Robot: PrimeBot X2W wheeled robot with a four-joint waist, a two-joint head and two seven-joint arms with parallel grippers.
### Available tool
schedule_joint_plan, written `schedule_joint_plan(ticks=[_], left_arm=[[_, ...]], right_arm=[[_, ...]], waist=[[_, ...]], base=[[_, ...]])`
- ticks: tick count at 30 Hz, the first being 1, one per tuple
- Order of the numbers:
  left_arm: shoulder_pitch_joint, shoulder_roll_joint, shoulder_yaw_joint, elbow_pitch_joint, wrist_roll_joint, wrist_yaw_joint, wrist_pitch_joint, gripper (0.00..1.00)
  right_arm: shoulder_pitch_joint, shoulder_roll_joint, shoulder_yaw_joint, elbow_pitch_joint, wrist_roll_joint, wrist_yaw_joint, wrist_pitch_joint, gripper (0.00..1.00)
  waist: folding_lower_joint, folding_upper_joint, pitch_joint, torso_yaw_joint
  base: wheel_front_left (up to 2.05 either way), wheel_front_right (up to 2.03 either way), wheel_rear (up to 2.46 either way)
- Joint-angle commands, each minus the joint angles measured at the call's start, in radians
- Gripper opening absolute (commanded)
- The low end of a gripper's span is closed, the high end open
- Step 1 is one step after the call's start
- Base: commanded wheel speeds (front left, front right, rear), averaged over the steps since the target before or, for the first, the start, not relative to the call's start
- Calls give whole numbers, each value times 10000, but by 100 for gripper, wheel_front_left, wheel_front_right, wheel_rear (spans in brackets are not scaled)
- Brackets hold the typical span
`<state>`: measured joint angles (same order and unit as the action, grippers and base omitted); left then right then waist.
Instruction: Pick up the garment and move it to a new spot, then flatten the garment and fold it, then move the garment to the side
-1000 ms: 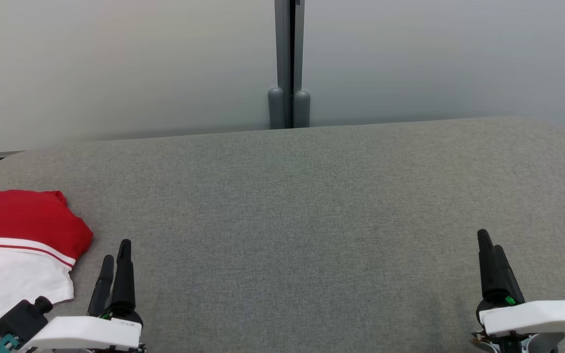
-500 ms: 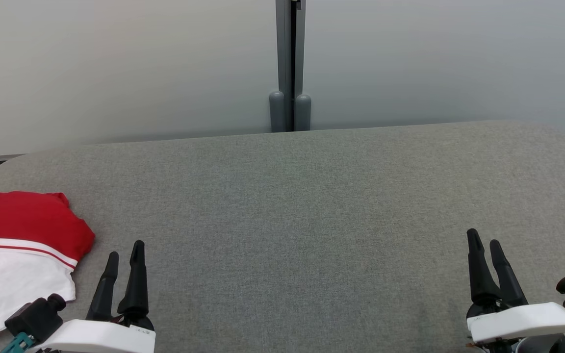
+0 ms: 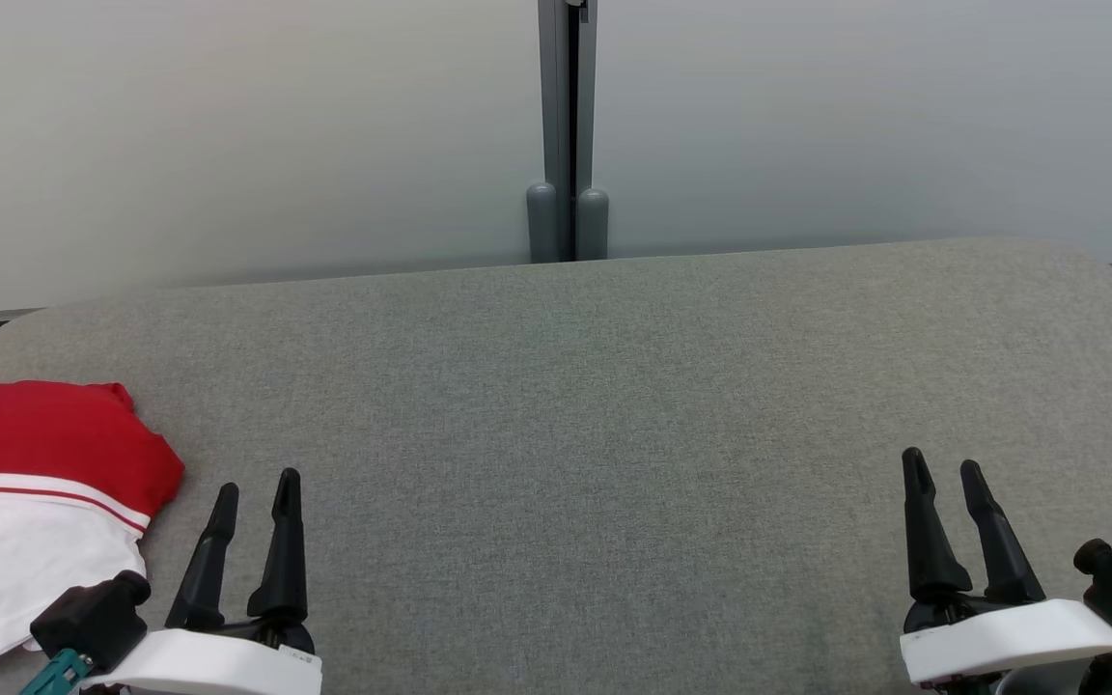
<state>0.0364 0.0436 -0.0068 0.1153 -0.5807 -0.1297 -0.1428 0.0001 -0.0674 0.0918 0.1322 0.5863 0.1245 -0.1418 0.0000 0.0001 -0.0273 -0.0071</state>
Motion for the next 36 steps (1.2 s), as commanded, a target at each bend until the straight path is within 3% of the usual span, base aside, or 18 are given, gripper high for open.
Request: schedule_joint_plan(ticks=[1, 36], left_arm=[[22, 62, 9, -116, 353, -9, -91, 100], [295, 130, 111, 459, 3331, -12, -867, 100]], right_arm=[[-1, -26, 15, -63, -374, 60, -118, 100], [88, 117, 338, 678, -3551, 71, -893, 100]], waist=[[0, -1, -3, -1], [0, -1, -309, -115]], base=[[0, 0, 0], [0, 0, 0]])
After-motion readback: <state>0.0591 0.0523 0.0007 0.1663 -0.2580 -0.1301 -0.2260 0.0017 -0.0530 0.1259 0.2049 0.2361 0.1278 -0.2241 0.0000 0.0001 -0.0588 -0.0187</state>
